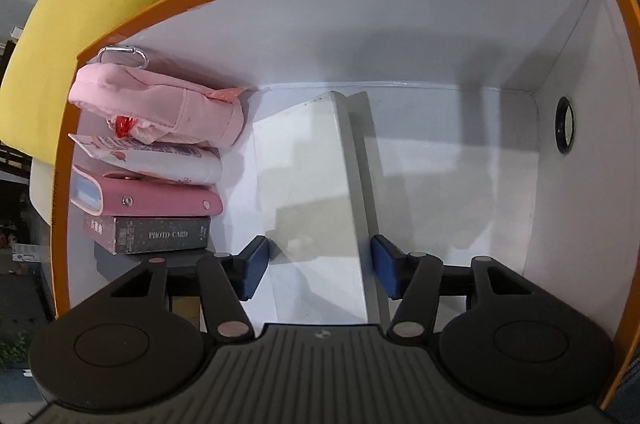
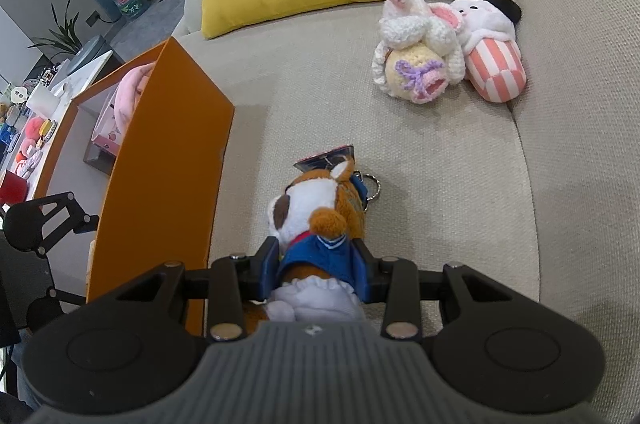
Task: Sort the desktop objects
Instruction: 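Push the white flat box flat inside the orange box with the left tool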
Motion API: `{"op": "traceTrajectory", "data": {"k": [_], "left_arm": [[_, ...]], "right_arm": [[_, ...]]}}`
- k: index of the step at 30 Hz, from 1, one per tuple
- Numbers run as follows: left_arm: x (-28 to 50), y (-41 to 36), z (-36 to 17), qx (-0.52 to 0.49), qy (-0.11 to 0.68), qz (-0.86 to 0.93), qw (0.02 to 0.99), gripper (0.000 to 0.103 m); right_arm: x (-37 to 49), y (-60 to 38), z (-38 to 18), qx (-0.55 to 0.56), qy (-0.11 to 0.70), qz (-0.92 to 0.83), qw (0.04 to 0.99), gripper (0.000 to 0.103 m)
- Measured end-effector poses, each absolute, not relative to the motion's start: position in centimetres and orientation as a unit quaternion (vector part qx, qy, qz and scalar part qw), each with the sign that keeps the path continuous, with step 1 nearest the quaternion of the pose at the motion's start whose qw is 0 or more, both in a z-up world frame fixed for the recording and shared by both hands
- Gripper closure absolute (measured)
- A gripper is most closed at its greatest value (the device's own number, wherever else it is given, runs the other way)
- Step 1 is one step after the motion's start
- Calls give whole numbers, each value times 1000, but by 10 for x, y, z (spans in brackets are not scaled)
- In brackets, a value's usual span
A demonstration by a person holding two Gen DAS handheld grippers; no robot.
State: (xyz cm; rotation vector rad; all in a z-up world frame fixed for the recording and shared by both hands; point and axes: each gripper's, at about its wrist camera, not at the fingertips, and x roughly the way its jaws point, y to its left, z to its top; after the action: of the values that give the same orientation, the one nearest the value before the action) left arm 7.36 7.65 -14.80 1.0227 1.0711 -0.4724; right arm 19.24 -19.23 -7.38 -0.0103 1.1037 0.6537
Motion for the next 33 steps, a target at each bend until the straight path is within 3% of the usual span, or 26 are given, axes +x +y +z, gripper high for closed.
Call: {"op": "traceTrajectory", "data": {"k": [2, 7, 23, 33], "left_arm": [[76, 80, -140, 458, 486, -224, 710, 55], [91, 94, -117, 437, 496, -248, 708, 71], [121, 116, -80, 342, 550, -322, 690, 76], [131, 117, -86, 379, 533, -257, 712, 80]], "right_arm": [[193, -193, -74, -2, 516, 305, 801, 63], [193, -192, -75, -3, 515, 307, 801, 63], [195, -192, -78, -3, 523, 308, 795, 63], [197, -192, -80, 1, 525, 308, 793, 63]]}}
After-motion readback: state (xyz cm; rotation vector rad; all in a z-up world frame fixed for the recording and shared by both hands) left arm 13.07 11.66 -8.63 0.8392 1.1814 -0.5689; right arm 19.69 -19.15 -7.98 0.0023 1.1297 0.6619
